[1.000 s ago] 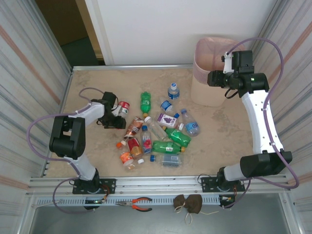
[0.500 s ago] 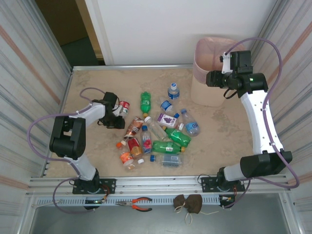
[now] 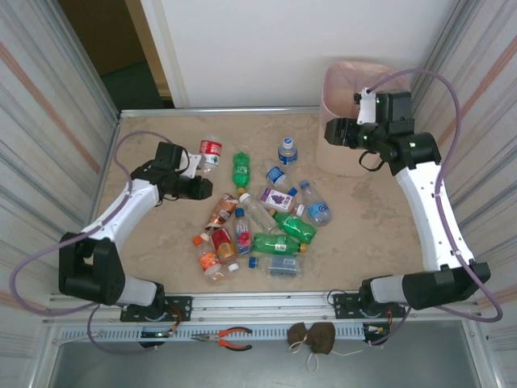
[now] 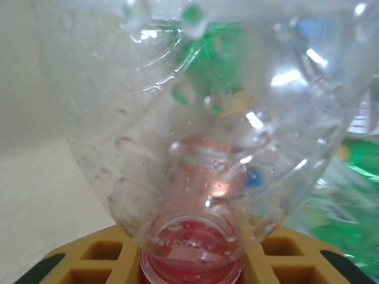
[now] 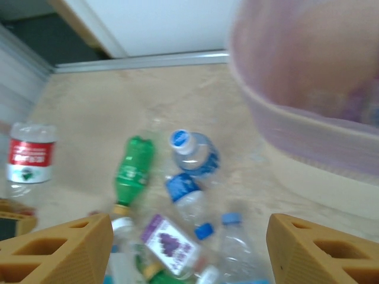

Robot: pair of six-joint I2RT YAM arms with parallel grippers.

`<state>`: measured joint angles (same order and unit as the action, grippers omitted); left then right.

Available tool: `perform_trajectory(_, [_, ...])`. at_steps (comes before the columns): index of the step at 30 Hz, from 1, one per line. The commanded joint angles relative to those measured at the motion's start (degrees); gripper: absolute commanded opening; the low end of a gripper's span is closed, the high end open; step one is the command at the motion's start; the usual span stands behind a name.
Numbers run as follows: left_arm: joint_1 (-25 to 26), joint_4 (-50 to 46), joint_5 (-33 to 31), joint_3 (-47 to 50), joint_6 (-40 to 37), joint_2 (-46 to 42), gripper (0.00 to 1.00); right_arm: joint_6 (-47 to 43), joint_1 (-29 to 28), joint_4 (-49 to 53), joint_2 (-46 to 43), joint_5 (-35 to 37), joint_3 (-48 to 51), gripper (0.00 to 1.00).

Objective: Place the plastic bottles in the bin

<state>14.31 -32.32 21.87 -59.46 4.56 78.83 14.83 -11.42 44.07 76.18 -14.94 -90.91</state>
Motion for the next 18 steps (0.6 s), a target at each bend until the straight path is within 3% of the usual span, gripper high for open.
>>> perform_trajectory(1, [2.1, 4.6, 10.9, -2.4, -1.7, -3.8, 0.29, 6.8, -2.5, -10.8, -1.8, -9.8, 3.0, 0.69])
perform_trajectory(9, [8.9, 12.4, 20.3, -3.7, -3.0, -7.8, 0.29, 13.7, -9.1, -23.6, -0.2, -18.2, 4.0, 0.75])
perform_trajectory(18, [14.1, 15.0, 21.7, -5.9, -3.3, -7.1, 0.29, 16.9, -14.5, -28.1, 4.5, -21.7, 1.1, 0.85])
